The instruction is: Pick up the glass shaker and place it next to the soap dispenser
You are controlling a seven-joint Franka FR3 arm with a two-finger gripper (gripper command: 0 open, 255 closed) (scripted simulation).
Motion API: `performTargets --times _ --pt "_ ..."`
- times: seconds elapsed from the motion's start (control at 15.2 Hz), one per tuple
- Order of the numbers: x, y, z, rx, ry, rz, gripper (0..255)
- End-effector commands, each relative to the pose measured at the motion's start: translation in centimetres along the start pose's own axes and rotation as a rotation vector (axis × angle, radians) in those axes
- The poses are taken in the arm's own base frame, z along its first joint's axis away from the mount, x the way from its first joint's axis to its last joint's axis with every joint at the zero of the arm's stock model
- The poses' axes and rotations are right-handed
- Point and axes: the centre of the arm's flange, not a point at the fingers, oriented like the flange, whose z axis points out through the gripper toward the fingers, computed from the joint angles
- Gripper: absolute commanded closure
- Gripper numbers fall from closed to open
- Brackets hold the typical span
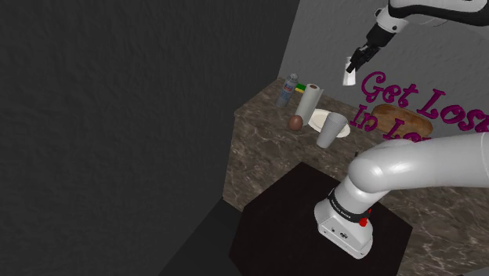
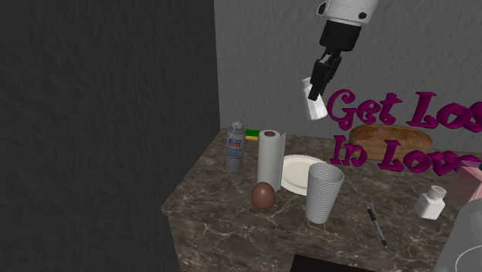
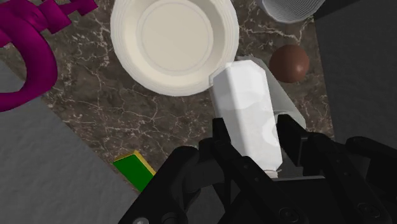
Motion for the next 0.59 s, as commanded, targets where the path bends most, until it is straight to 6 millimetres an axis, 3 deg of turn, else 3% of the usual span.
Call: performTargets --times 0.0,0.53 --pt "-1.8 1.9 -0.3 0.0 0.0 -0.001 255" --pt "-9.0 9.5 -1.6 0.0 0.0 -0.001 255"
